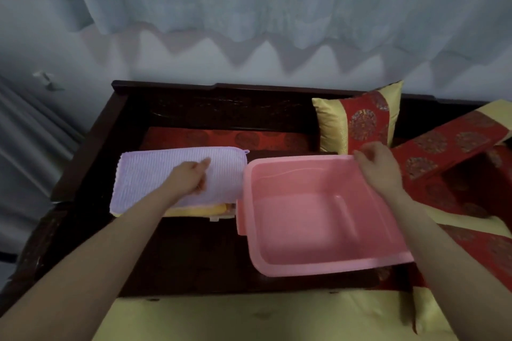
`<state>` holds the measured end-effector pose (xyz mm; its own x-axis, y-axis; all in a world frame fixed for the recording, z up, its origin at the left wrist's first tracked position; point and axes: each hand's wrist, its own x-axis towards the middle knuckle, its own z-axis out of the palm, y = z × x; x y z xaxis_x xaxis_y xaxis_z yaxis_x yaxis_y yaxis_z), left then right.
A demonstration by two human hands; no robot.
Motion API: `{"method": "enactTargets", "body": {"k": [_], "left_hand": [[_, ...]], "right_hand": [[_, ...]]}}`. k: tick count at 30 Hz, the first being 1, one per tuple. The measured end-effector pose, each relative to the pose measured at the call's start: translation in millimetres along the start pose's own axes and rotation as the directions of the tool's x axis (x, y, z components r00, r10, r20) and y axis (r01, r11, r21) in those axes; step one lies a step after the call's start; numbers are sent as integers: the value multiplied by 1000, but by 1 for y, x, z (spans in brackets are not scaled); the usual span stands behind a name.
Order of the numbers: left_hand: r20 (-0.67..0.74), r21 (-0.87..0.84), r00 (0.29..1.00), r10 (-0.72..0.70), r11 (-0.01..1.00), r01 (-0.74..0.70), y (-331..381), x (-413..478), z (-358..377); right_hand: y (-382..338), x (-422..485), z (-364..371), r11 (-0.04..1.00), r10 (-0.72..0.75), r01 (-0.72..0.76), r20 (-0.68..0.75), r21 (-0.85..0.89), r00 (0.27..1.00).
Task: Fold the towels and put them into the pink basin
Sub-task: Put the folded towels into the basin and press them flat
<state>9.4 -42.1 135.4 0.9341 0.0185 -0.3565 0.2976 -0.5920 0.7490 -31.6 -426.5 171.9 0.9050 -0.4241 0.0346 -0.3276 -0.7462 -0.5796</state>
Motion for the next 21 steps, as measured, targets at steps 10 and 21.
{"method": "enactTargets", "body": {"k": [10,21], "left_hand": [[-186,-78,956,-226,973,215,-138,76,-149],[227,-329,927,-297,873,361,-206,101,-140]], "right_hand": [[-232,-33,194,826,33,-237,377,512,926],[-191,-39,301,711,617,-695,380,108,689]]}}
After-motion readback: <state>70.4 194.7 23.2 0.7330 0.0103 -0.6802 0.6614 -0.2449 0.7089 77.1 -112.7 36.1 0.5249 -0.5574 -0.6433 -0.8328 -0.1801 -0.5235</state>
